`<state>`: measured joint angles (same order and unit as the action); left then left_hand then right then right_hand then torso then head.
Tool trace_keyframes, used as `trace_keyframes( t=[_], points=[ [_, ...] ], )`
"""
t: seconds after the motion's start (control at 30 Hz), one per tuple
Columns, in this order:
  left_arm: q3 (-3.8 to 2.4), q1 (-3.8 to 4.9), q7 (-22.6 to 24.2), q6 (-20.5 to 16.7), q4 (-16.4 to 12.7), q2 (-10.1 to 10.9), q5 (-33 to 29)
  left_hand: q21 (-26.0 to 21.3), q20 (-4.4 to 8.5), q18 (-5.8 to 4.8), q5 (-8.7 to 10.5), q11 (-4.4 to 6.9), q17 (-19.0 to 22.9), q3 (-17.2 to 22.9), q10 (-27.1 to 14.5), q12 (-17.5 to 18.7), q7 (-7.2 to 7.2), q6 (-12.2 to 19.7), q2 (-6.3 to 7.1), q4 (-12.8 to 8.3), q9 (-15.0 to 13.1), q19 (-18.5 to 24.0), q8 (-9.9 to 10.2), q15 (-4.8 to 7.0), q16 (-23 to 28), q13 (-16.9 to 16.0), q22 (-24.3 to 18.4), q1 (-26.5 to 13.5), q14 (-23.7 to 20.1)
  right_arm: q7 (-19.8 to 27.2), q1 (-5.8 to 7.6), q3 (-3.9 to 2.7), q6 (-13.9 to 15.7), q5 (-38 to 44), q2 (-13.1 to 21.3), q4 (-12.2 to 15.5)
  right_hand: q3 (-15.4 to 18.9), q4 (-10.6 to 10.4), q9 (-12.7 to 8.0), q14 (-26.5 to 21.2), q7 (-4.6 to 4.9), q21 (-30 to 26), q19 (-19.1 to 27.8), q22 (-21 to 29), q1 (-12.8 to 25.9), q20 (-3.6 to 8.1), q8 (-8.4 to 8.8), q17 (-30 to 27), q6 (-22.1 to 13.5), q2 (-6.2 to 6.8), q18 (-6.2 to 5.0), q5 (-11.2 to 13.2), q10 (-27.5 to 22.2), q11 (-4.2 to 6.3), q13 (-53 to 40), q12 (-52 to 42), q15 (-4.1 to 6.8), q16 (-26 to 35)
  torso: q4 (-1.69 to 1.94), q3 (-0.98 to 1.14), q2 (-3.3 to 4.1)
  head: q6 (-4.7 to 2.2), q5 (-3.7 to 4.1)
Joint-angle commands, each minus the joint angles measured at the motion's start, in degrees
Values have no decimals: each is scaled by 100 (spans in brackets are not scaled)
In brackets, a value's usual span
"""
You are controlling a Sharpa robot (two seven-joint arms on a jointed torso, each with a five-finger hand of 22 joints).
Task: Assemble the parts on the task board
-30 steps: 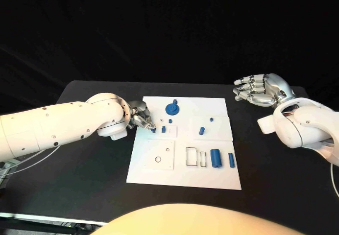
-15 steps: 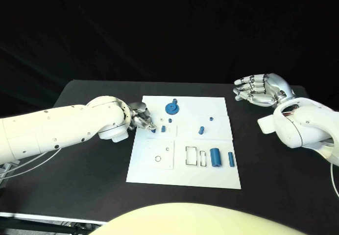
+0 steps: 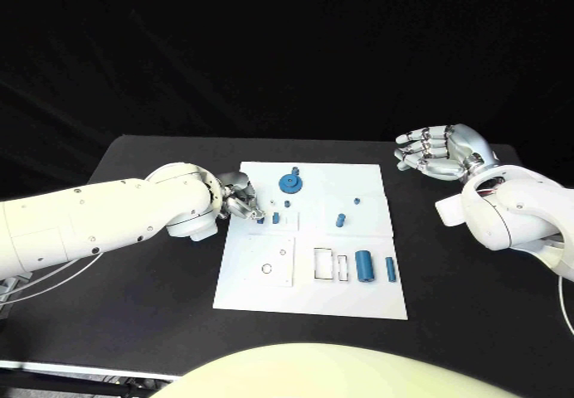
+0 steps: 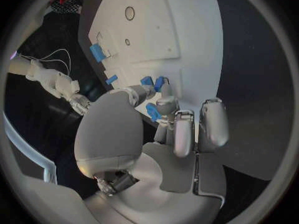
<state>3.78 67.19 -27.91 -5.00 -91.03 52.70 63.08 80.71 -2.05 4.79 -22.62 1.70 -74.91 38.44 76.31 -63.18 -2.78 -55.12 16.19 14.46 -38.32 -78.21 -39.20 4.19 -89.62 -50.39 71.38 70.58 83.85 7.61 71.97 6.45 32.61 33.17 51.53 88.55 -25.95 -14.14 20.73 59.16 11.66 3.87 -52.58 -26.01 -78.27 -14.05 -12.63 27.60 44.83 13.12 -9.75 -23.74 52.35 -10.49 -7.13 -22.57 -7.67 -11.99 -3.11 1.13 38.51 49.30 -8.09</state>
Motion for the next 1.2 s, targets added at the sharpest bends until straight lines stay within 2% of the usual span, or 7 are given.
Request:
trace_keyframes(
  t=[0.03,0.4,0.63,1.2],
  points=[
    [-14,-5,76,-9,-48,27,84,21,12,-60,-46,0,-1389,1233,43,-15,9,-39,25,-1205,-4,-30,-3,42,34,-21,4,-17,578,48,-4,-2,-60,10,3,0,3,26,-7,-19,280,-24,33,26,54,4,-37,-15,-37,-6,-61,-36,-33,-8,20,-8,4,33,4,-3,-1,7,1],
    [-63,-6,128,-91,-122,114,96,27,19,-61,-79,5,-1386,1250,54,-18,14,-55,35,-1225,-6,-36,4,48,36,-32,13,-32,577,51,-10,-2,-63,6,1,-3,3,26,-7,-19,280,-24,33,26,54,4,-37,-15,-37,-6,-61,-36,-33,-8,20,-8,4,33,2,4,0,24,-6],
    [-67,-6,142,-155,-100,119,149,34,21,-64,-87,6,-1389,1253,59,-23,15,-59,37,-1229,-7,-44,6,50,34,-41,26,-36,578,50,-11,-2,-63,6,2,-4,3,26,-7,-19,280,-24,33,26,54,4,-37,-15,-37,-6,-61,-36,-33,-8,20,-8,4,33,-2,12,-3,24,-16],
    [-67,-29,164,-136,-15,62,208,34,23,-63,-99,8,-1382,1257,65,-28,16,-64,39,-1235,-8,-43,8,52,38,-49,23,-42,576,47,-12,-2,-70,5,-5,-5,3,26,-7,-19,280,-24,33,26,54,4,-37,-15,-37,-6,-61,-36,-33,-8,20,-8,4,33,-4,6,1,39,-23]
  ],
)
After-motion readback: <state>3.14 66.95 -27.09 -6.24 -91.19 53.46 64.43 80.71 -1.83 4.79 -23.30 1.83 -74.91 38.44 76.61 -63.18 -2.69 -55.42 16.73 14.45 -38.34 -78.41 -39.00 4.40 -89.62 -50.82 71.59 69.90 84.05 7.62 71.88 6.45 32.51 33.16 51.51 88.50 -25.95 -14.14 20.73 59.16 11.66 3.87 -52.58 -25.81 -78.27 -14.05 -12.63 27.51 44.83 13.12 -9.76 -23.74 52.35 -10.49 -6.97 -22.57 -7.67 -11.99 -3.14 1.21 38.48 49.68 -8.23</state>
